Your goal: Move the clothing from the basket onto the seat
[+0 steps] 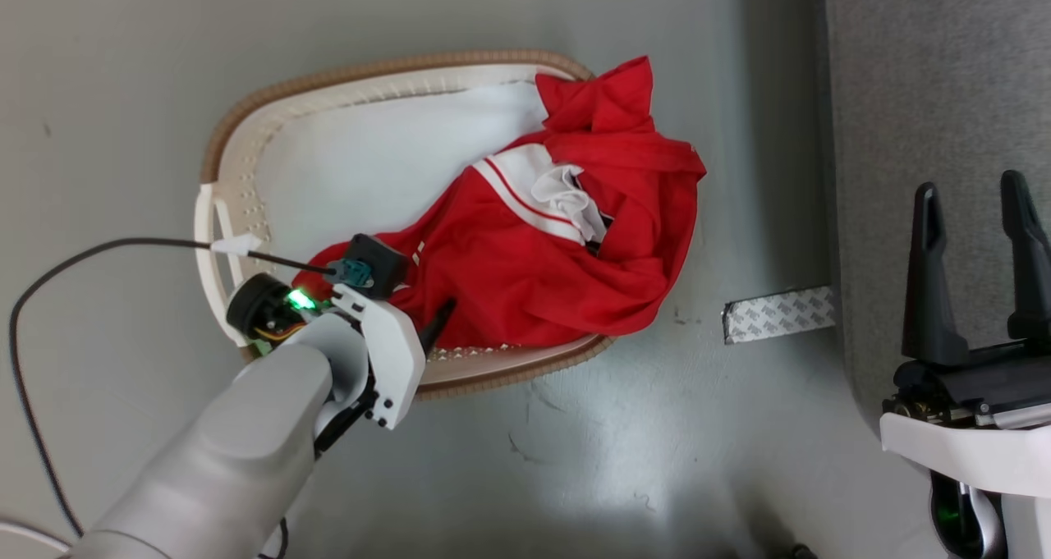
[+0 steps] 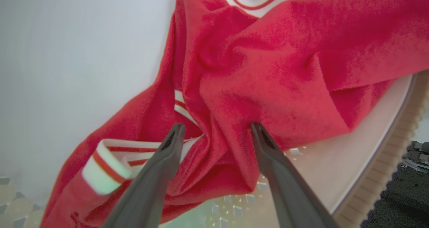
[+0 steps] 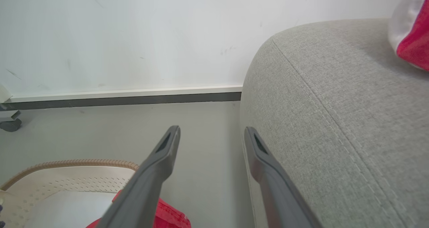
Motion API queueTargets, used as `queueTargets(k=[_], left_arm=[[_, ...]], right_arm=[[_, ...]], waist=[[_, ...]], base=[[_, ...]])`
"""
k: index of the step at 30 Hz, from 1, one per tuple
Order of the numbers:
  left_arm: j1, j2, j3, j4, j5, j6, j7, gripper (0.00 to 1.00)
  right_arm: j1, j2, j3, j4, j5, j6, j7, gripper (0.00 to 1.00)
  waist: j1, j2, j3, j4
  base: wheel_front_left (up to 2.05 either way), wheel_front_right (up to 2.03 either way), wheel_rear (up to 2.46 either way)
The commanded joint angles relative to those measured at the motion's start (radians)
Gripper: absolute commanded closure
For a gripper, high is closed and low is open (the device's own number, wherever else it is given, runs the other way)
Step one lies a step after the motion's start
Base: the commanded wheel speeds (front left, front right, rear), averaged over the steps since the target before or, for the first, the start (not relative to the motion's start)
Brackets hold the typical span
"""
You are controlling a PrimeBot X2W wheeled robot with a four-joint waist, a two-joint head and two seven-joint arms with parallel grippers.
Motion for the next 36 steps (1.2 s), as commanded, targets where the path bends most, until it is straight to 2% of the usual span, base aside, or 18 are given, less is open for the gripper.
queueTargets(k=[1,10,11,12,13,18,22,30,36], left_arm=[[-0.017,0.011,-0.020,0.006,-0.025,0.002,-0.005,0.00],[-0.103,0.001,-0.122,0.028,-0.069,0.002,-0.069,0.00],[-0.110,-0.002,-0.130,0.035,-0.076,0.002,-0.078,0.10],[-0.114,-0.004,-0.139,0.041,-0.079,0.002,-0.086,0.66],[-0.119,-0.007,-0.146,0.045,-0.085,0.002,-0.097,0.99],[-0.120,-0.021,-0.169,0.057,-0.137,0.002,-0.144,1.00],[-0.094,-0.021,-0.187,0.055,-0.180,0.002,-0.182,1.00],[-0.055,0.006,-0.169,0.049,-0.258,0.002,-0.241,1.00],[-0.007,0.005,-0.152,0.030,-0.271,0.013,-0.255,1.00]], right_arm=[[-0.016,-0.001,-0.007,-0.013,-0.001,-0.002,0.001,0.00],[-0.013,-0.001,-0.020,-0.031,-0.002,-0.002,0.001,0.00],[-0.014,-0.001,-0.022,-0.032,-0.001,-0.002,0.001,0.00],[-0.017,-0.001,-0.023,-0.032,0.000,-0.002,0.001,0.00],[-0.019,-0.001,-0.023,-0.030,0.001,-0.002,0.001,0.00],[-0.030,-0.001,-0.022,-0.009,0.004,-0.002,0.001,0.00],[-0.038,-0.001,-0.008,0.016,0.010,-0.002,0.001,0.00],[0.002,-0.002,0.021,0.094,0.031,-0.002,0.001,0.00],[0.071,-0.002,0.016,0.152,0.041,-0.002,0.001,0.00]], waist=[[-0.0002,0.0000,0.024,0.001],[-0.0002,0.0000,0.093,0.005],[-0.0002,0.0000,0.097,0.006],[-0.0002,0.0000,0.099,0.006],[-0.0002,0.0000,0.100,0.006],[-0.0002,0.0000,0.066,0.016],[-0.0002,0.0000,-0.013,0.026],[-0.0002,0.0000,-0.276,0.035],[-0.0002,0.0000,-0.476,0.036]], base=[[0.00,0.00,0.00],[0.00,0.00,0.00],[0.00,0.00,0.00],[0.00,0.00,0.00],[0.00,0.00,0.00],[0.00,0.00,0.00],[0.00,0.00,0.00],[0.00,0.00,0.00],[0.00,0.00,0.00]])
